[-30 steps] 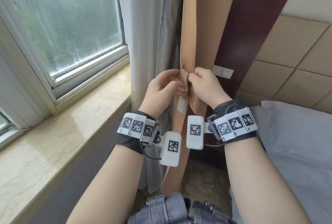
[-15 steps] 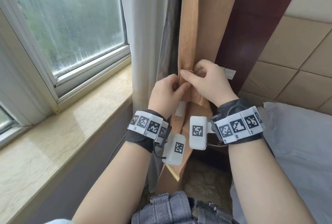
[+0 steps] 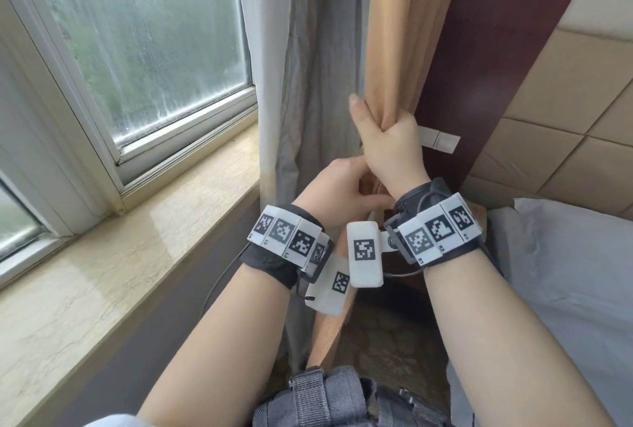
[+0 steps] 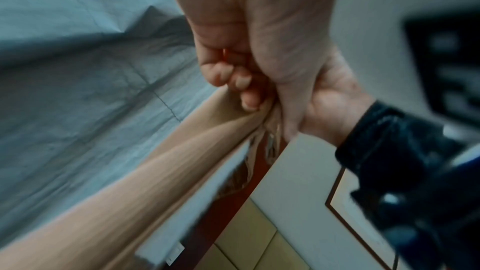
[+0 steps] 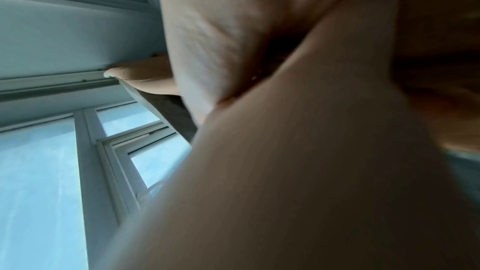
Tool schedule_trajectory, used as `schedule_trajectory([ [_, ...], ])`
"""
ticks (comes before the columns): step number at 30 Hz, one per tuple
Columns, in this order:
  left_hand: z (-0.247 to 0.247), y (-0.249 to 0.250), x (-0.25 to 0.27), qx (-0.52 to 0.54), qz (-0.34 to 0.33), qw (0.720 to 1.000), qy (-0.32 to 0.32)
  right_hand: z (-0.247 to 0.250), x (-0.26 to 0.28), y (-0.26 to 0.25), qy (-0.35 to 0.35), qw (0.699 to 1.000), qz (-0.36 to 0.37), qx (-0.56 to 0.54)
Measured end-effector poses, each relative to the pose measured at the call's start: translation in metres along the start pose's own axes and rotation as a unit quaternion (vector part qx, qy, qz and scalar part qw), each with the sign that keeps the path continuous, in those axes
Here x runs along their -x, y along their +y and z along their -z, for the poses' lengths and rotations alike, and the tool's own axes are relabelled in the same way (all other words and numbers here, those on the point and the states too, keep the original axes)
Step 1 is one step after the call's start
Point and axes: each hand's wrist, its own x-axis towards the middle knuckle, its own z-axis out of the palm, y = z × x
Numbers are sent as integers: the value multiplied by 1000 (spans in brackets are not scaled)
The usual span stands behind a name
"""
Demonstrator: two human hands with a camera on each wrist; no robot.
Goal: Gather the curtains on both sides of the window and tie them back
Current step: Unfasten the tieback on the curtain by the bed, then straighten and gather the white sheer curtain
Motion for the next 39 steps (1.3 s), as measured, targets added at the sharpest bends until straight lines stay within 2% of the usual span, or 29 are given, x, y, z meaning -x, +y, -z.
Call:
schedule_trajectory([
  [1,5,-3,3,23,13,999,-29,3,-3,3,28,999,-13,-12],
  [2,10,-7,5,43,24,999,-14,5,-6,6,51,998,-20,-28],
  [3,16,-9,6,64,25,996,51,8,-8,8,71,996,-21,-43],
  [4,21,-9,7,79,20,985,155,9,-10,8,82,995,-22,-58],
  [6,30,-11,3,82,7,922,378,10,-12,10,94,991,-23,-88],
  [7,35,-11,0,73,12,886,457,10,-11,10,94,990,-24,-99],
  [8,39,-13,-5,62,30,862,501,10,-11,10,89,990,-26,-104],
  [9,42,-15,-11,49,59,857,509,9,-9,8,83,990,-24,-108],
  [11,46,-19,-17,40,97,881,461,7,-6,5,62,991,-15,-114],
  [14,36,-11,-18,99,43,923,370,6,-2,3,42,993,0,-114],
  [18,13,-5,-15,67,-35,974,214,1,-4,4,25,997,6,-71],
  [23,3,-7,-15,67,-50,988,127,5,-12,9,8,998,28,54],
  [25,2,-10,-14,63,-41,995,70,7,-16,12,5,997,17,79],
  [28,6,-10,-11,42,1,999,-28,18,-15,14,-2,1000,-11,-18],
  [29,9,-9,-9,66,24,997,-36,22,-14,15,3,998,-19,-56],
  [30,11,-9,-7,111,45,993,-20,26,-13,16,15,996,-22,-81],
  [32,16,-12,-11,188,73,976,81,31,-13,18,41,992,-25,-113],
  [35,18,-27,-31,140,114,947,266,33,-15,20,56,990,-40,-121],
  [37,23,-38,-52,80,148,933,318,33,-16,22,58,991,-53,-112],
  [39,31,-42,-75,32,162,931,326,32,-17,24,60,992,-60,-94],
])
